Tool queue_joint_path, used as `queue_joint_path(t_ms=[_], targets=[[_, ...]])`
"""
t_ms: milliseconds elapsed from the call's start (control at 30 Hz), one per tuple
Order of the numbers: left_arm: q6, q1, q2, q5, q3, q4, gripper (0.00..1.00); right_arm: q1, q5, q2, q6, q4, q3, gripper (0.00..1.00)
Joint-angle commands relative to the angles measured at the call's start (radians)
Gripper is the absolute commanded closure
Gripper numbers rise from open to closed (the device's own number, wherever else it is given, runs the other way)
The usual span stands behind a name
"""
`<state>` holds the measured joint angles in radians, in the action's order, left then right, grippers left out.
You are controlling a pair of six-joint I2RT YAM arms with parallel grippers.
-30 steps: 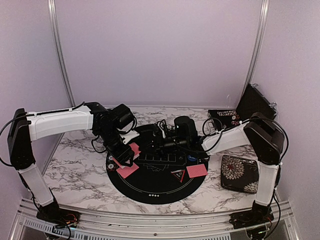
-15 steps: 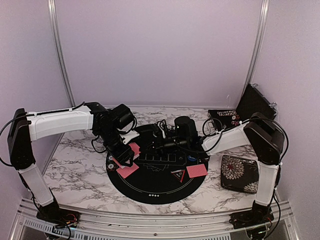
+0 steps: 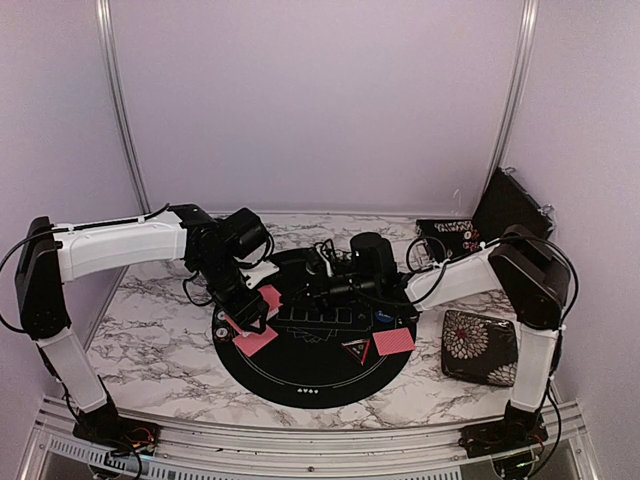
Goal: Distribute texas hold em gaming equipment
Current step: Pick up the poker card from the face-down deck piles.
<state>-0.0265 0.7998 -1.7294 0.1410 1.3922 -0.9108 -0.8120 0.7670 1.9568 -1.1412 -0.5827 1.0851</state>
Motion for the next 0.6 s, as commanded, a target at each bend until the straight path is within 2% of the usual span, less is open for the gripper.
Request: queue_joint_path(t_ms=[0,567], targets=[[-0.007,-0.001,-0.003,0.008,0.025,-0.013,0.45,0.017,0.002,-0.044,-0.012,-0.003,-0.010,1.00],[-0.010,-0.001,-0.003,0.007,0.026,-0.012,0.45,0.062,0.011,-0.100,-0.045,-0.039,-0.065,1.00]])
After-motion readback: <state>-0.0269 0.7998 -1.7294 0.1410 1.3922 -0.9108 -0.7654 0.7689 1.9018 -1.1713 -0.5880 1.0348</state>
